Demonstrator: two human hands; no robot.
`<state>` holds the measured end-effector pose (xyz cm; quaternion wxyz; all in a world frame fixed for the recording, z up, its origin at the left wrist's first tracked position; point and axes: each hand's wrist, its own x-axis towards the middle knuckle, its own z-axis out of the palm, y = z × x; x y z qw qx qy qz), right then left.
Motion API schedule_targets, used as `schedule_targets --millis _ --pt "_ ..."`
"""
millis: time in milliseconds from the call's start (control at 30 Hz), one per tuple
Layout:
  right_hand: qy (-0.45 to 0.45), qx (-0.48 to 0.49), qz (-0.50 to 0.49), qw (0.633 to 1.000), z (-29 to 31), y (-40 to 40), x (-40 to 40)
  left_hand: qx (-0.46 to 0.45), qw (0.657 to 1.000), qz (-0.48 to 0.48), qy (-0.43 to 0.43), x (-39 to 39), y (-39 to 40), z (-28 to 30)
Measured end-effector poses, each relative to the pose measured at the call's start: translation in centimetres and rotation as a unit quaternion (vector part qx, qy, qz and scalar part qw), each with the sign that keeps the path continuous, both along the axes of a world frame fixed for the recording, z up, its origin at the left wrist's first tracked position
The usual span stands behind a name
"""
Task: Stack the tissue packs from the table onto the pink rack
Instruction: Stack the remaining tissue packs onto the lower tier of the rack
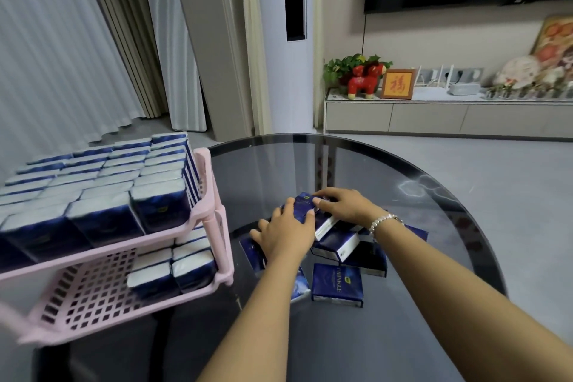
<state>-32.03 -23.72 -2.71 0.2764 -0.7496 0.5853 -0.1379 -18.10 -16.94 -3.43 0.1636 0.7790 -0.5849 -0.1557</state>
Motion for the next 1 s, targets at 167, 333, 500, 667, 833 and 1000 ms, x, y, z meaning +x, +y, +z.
schedule_targets --millis 167,333,500,667,833,1000 --pt "-0.031 -0.022 -0.044 0.998 -0.3 4.4 -0.2 -0.003 0.999 0.007 0.032 -0.7 4.1 0.2" --pt "-0.017 -0.058 -0.057 0.997 0.1 7.8 0.3 -0.044 0.996 0.004 0.079 0.5 7.0 0.1" --pt "-0.088 -0.06 -0.057 0.993 1.0 10.5 1.1 -0.109 0.981 -0.02 0.157 2.3 8.9 0.1" --pt "-0.188 -0.036 -0.071 0.979 1.9 12.6 1.7 -0.122 0.955 -0.076 0.261 4.2 10.3 0.7" --pt "-0.242 -0.086 -0.08 0.963 3.6 15.1 2.1 -0.023 0.969 -0.13 0.21 6.5 10.5 0.8" --pt "-0.275 -0.115 -0.129 0.946 3.6 18.1 2.9 0.02 0.991 -0.124 0.041 6.9 11.1 0.9"
